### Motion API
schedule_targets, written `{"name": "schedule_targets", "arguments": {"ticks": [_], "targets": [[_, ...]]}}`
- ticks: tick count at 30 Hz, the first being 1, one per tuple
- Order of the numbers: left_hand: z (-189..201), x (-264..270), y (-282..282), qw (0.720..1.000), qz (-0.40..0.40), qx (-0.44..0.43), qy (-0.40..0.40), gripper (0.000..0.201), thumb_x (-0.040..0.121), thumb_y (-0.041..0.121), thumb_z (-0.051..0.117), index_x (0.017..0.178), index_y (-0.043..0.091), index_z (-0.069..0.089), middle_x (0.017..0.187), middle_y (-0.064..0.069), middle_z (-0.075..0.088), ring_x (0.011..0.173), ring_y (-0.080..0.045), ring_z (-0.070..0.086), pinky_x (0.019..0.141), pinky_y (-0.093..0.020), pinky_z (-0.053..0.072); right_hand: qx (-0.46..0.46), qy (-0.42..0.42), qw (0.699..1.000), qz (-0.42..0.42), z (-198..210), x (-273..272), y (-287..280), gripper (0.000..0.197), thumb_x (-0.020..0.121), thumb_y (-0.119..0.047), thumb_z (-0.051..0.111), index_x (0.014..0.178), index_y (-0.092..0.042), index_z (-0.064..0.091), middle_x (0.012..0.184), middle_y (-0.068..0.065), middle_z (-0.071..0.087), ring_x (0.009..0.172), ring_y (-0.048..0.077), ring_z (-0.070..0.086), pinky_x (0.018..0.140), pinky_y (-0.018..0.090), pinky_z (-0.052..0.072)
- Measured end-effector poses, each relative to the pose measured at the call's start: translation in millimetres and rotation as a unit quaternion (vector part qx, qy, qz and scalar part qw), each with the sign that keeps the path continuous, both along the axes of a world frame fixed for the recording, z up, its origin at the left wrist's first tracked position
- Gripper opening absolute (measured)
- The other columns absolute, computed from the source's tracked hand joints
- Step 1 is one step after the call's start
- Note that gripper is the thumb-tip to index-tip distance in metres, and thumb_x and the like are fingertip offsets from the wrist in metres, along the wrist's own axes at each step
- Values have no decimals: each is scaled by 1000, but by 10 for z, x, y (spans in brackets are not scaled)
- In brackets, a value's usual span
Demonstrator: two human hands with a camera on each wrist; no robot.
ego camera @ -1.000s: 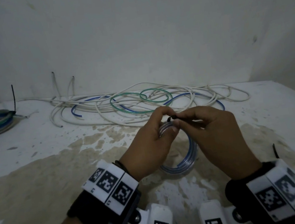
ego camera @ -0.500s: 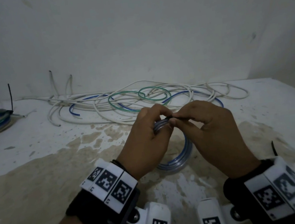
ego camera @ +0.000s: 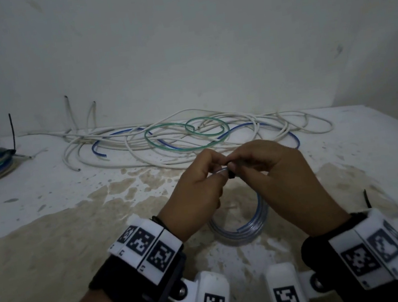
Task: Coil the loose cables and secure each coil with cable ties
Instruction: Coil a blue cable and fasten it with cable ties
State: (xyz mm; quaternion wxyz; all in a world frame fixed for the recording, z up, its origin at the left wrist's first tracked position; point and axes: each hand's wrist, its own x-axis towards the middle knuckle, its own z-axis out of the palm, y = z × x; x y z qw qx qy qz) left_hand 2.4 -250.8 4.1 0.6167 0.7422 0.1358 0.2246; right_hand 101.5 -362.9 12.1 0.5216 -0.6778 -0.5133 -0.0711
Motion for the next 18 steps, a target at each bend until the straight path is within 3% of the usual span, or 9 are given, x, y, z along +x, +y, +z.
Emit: {"name": "schedule_targets", "arguments": {"ticks": [4,6,9,11,14,18], "targets": [[-57,24,-9,1000,15,7,5,10,97,9,47,89,8,52,62,4,48,45,-13,35,45,-26,32,22,-85,996,-19,-20,52,3,12,79,-12,63,84,-12,74,79,-9,66,80,4,61,70,24,51],[-69,30,19,1000,23,19,8,12,97,10,46,87,10,52,69,-2,51,46,-16,35,44,-27,31,20,-116,993,-18,-31,51,12,10,78,-9,65,83,-9,74,80,-2,68,80,5,59,71,20,49],[-57,22,36,999,8,51,14,16,99,13,43,93,25,52,80,-6,52,50,-18,35,47,-28,32,4,-103,994,-24,-44,58,27,10,79,-12,66,83,-14,75,78,-2,67,77,4,57,71,16,44],[-41,5,28,998,-2,59,10,16,99,17,43,97,31,51,83,-9,52,50,-17,35,47,-28,32,10,-82,996,-30,-47,55,16,9,79,-13,69,83,-17,75,76,-3,67,76,5,58,69,18,44],[-44,-4,41,993,2,116,-1,5,97,29,47,97,29,52,88,-16,53,51,-16,37,49,-31,32,19,-57,998,-17,-30,30,-7,8,79,-16,69,84,-18,76,75,-2,69,75,5,61,69,20,46],[-99,19,62,991,6,133,-4,7,95,30,50,96,26,55,81,-7,46,46,-8,35,46,-23,30,24,-90,995,-18,-30,38,-4,9,81,-15,66,84,-14,75,76,-1,69,74,7,60,70,20,45]]}}
